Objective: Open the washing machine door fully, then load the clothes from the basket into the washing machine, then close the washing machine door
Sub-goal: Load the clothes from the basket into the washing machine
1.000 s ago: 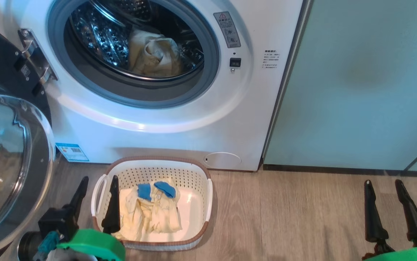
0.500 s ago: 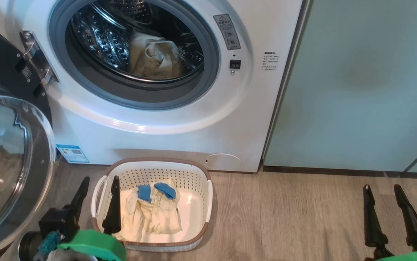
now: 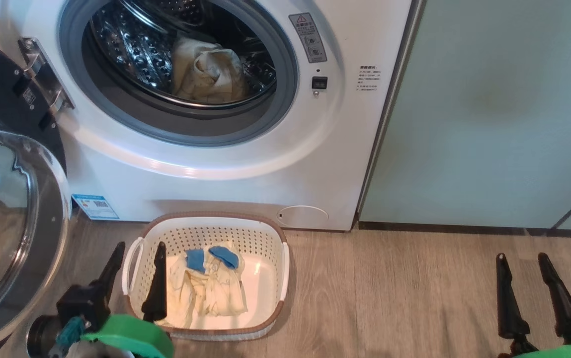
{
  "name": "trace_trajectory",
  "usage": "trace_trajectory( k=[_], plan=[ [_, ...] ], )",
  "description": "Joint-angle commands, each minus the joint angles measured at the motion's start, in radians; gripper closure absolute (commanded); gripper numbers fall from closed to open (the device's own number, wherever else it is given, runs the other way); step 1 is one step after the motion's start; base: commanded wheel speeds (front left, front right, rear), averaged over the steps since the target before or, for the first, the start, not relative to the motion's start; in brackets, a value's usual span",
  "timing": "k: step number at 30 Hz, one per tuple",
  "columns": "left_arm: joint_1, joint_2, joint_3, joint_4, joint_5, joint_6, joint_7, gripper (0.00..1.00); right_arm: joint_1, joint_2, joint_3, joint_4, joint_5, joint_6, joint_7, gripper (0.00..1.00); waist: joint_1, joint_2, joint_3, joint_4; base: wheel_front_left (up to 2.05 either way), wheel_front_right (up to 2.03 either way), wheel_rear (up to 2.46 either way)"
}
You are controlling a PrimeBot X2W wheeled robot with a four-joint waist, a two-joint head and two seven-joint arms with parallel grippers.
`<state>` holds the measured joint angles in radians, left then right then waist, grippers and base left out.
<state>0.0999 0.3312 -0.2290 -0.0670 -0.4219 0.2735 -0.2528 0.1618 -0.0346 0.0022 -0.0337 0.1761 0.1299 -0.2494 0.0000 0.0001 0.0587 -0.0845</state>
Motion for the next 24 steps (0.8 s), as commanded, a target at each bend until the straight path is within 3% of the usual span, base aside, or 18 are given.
trace_trajectory(
  k=[1, 11, 24],
  plan=[
    [-0.057, 0.009, 0.037, -0.017, 0.010, -0.009, -0.009, 0.00, -0.034, -0.016, 0.023, -0.037, 0.005, 0.001, -0.001, 0.00, 0.0000, -0.0001, 0.006, -0.001, 0.00, 0.00, 0.00],
    [-0.167, -0.015, -0.007, 0.122, -0.018, -0.079, 0.003, 0.00, -0.062, -0.016, 0.028, -0.053, 0.013, 0.001, -0.003, 0.00, 0.0000, -0.0001, 0.089, -0.018, 0.00, 0.00, 0.00],
    [-0.498, -0.063, -0.067, 0.563, -0.085, -0.268, 0.030, 0.00, -0.185, -0.016, 0.034, -0.079, 0.063, 0.001, -0.012, 0.00, 0.0000, -0.0001, 0.381, -0.072, 0.00, 0.00, 0.00]
  ],
)
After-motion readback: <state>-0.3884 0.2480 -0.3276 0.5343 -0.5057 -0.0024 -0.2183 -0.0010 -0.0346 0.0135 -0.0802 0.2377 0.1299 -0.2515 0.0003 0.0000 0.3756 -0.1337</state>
